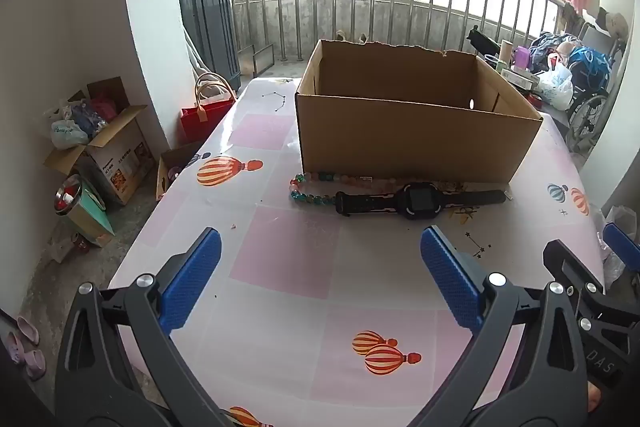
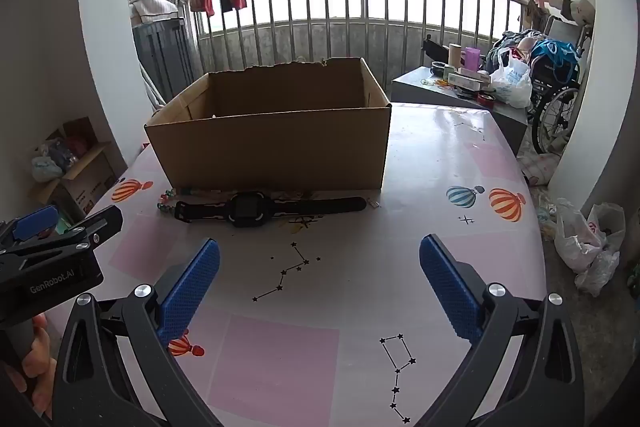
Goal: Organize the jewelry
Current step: 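Move both tools toward the black smartwatch in front of the box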
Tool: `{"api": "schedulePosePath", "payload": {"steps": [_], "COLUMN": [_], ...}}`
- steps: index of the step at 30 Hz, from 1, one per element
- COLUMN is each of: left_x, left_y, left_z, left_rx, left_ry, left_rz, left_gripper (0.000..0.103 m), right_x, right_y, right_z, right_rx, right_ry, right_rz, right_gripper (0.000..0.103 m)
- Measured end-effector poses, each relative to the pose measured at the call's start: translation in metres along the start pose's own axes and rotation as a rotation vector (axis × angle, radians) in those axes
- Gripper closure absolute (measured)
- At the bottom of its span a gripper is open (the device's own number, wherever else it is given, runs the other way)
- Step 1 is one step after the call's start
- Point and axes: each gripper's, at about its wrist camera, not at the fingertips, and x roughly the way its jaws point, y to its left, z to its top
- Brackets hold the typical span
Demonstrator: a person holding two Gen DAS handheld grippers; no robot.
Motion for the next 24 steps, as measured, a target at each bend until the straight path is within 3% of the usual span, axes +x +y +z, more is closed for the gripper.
{"api": "schedulePosePath", "payload": {"steps": [9, 24], "left_x": [0.007, 0.003], "left_y": [-0.001, 0.004], "left_z": [0.001, 0.005], "left_rx": [0.01, 0.016], "left_ry": [0.02, -0.004], "left_rz": [0.003, -0.062], "left_gripper": [0.007, 0.007], "right_x": [0.006, 0.001], "right_y": [-0.002, 0.0], "right_z": [0.0, 0.012], "right_rx": [0.009, -0.003], "right_ry": [0.003, -0.013], "right_rz": [-0.01, -0.036], "right_gripper": [0.005, 0.005]}}
